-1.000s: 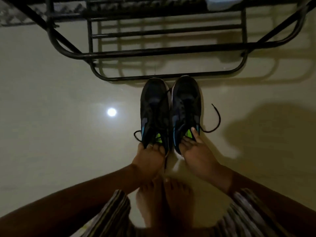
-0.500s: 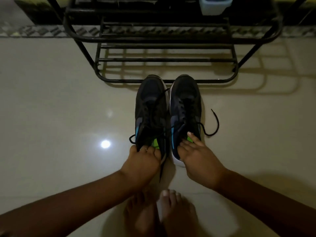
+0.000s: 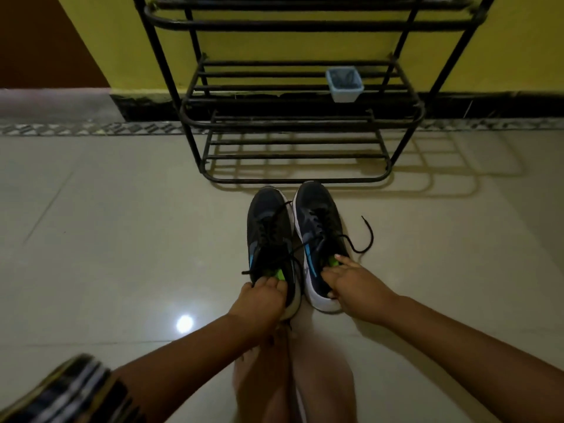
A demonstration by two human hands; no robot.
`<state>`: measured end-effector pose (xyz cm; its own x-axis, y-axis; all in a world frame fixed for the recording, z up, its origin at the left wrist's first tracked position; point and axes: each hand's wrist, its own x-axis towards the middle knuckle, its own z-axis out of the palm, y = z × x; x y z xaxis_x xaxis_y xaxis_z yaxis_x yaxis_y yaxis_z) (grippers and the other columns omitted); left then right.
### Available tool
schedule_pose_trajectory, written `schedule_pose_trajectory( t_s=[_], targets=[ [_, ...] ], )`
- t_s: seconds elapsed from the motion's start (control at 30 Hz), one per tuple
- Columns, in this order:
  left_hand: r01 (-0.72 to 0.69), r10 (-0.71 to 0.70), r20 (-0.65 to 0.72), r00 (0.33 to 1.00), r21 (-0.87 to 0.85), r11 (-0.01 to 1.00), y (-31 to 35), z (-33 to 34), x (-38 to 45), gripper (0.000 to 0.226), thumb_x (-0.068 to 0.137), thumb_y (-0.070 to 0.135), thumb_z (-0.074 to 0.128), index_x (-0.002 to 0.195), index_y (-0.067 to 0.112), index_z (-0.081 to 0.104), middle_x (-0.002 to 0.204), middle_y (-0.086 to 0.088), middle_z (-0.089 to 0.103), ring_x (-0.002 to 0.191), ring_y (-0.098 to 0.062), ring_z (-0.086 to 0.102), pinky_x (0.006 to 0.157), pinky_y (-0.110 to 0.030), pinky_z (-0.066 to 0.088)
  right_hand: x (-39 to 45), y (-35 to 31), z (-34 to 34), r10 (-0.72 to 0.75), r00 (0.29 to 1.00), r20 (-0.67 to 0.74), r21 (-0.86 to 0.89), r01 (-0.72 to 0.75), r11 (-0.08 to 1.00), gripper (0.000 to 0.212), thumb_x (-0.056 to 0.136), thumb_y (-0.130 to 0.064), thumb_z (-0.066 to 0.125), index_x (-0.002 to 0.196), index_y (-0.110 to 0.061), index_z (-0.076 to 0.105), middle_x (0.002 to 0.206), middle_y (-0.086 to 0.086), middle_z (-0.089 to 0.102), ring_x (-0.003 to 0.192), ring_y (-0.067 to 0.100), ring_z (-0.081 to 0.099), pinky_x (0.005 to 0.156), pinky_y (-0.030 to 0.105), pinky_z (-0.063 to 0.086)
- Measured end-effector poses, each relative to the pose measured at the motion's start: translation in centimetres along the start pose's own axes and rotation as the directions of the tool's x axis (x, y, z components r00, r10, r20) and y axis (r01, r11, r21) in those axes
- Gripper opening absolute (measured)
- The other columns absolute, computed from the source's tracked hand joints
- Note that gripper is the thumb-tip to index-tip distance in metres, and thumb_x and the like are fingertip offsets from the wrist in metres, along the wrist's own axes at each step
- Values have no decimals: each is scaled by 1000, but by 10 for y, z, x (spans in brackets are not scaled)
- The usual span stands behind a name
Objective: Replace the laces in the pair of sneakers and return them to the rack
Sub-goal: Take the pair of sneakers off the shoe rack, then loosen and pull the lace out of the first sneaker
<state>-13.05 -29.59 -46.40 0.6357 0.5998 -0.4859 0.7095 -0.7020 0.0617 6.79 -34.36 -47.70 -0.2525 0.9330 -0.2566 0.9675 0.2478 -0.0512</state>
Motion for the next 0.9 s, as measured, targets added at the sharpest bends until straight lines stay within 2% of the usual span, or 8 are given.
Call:
schedule_pose_trajectory(
  t_s=[0.13, 0.33, 0.5, 0.57, 0.67, 0.73, 0.8, 0.9],
  targets=[
    [14, -15, -57, 998, -27, 1000, 4, 5, -5, 60, 85, 19, 62, 136, 10, 32, 138, -11, 38, 128, -29, 35, 104, -39, 34, -7, -10, -4, 36, 999, -2, 17, -36, 999, 17, 91, -12, 49, 106, -7, 53, 112, 12, 60, 109, 25, 54, 118, 28, 7],
    [-14, 17, -82, 996, 36, 999, 8, 6, -11, 82, 78, 21, 73, 142, 8, 24, 142, -11, 35, 132, -30, 33, 107, -43, 32, -24, -11, -9, 12, 998, 68, 55, -16, 998, 38, 91, -15, 52, 128, -5, 44, 129, 14, 48, 118, 30, 45, 111, 26, 14],
    [17, -6, -147, 989, 78, 997, 15, 4, -1, 49, 89, 19, 52, 134, 9, 36, 133, -11, 45, 127, -28, 39, 111, -56, 13, -18, -13, -2, -4, 998, 66, 105, -3, 994, 32, 91, -12, 51, 121, -4, 47, 123, 13, 50, 113, 28, 47, 106, 22, 17],
    [-52, 84, -194, 977, 163, 985, 11, 0, -1, 38, 85, 25, 56, 120, 9, 53, 114, -10, 59, 111, -27, 54, 110, -57, 17, -17, -13, -4, -25, 997, 71, 133, 16, 991, 30, 91, -11, 50, 119, -5, 47, 122, 13, 50, 112, 27, 47, 95, 20, 21],
    [-128, 186, -243, 952, 234, 964, 5, -8, 5, 38, 55, 45, 80, 75, 16, 66, 67, -1, 64, 63, -20, 63, 82, -40, 49, -15, -10, -2, -34, 997, 73, 158, 22, 987, 31, 89, -10, 51, 120, -6, 47, 123, 12, 50, 109, 27, 48, 91, 23, 28],
    [-149, 182, -165, 969, 197, 969, 8, -15, 4, 38, 79, 48, 63, 93, 13, 63, 88, -5, 66, 80, -24, 63, 85, -35, 43, -16, -13, -3, -39, 995, 90, 174, 23, 984, 31, 89, -12, 52, 119, -7, 48, 121, 12, 51, 107, 27, 49, 89, 26, 33],
    [-156, 192, -230, 954, 165, 974, 7, -13, 11, 42, 94, 48, 41, 108, 13, 56, 107, -8, 62, 98, -26, 57, 89, -33, 37, -17, -14, -8, -55, 992, 110, 185, 34, 982, 30, 91, -20, 52, 118, -7, 49, 121, 12, 51, 106, 28, 49, 89, 29, 35],
    [-171, 207, -218, 954, 172, 970, 4, -19, 17, 51, 93, 58, 33, 105, 14, 57, 102, -6, 63, 93, -24, 59, 82, -31, 40, -18, -14, -17, -72, 989, 133, 216, 42, 975, 38, 91, -34, 52, 119, -8, 49, 120, 11, 51, 107, 27, 49, 88, 29, 35]
  ],
)
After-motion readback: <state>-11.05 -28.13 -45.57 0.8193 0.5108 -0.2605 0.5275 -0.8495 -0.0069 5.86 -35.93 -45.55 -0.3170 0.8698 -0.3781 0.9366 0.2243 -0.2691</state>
